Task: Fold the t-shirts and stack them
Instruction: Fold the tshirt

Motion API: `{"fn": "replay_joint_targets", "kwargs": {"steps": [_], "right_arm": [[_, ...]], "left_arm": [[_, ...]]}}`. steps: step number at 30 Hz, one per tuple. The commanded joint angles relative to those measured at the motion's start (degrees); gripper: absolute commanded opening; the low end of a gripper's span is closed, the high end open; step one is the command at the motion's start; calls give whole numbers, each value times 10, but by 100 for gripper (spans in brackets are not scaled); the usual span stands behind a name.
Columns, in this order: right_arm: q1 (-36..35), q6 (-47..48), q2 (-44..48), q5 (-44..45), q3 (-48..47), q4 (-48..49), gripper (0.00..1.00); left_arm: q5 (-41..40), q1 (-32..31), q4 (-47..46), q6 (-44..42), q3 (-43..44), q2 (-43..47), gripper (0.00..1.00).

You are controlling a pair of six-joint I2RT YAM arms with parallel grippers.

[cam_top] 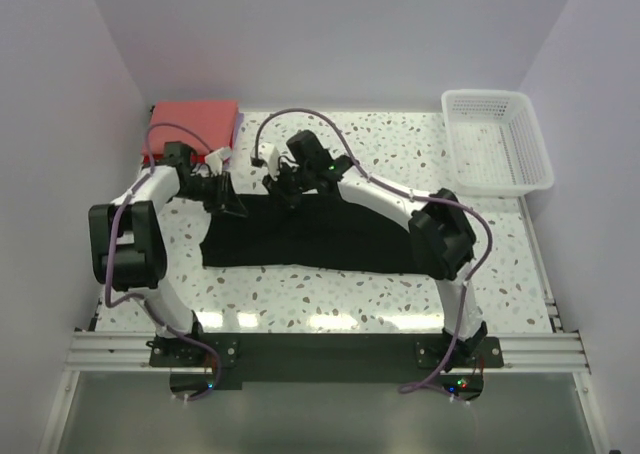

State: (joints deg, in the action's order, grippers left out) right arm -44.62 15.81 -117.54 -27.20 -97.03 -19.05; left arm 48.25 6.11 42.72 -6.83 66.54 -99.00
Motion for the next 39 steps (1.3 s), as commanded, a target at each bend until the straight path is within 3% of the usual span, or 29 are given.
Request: {"fn": "replay_joint_targets", "kwargs": {"steps": [1,14,17,19,21,23,30,39], "right_arm": [[2,-24,-68,-1,-43,-7,22],[37,38,-108,87,10,-33,21],[42,26,-84,80,2,-50,28],[56,8,-34,55,-3,-63,42],[70,1,0,38,0,-86,49],[95,16,51,43,9,-123,50],[184,126,126,117,82,-272,43],[264,188,160,222,156,-338,35]], "left_arm": [[-3,-4,-57,39,30,-44,20],[-111,8,-85,53,49,-153,16],[-130,11,-75,49,92,-166,16],[-124,8,-69,29,124,-156,17],[-112,8,-60,10,138,-123,19],[-127,-1,-46,-18,148,-82,20],[-242,-125,5,-57,85,-29,22],[-397,-224,-1,-35,53,-94,20]]}}
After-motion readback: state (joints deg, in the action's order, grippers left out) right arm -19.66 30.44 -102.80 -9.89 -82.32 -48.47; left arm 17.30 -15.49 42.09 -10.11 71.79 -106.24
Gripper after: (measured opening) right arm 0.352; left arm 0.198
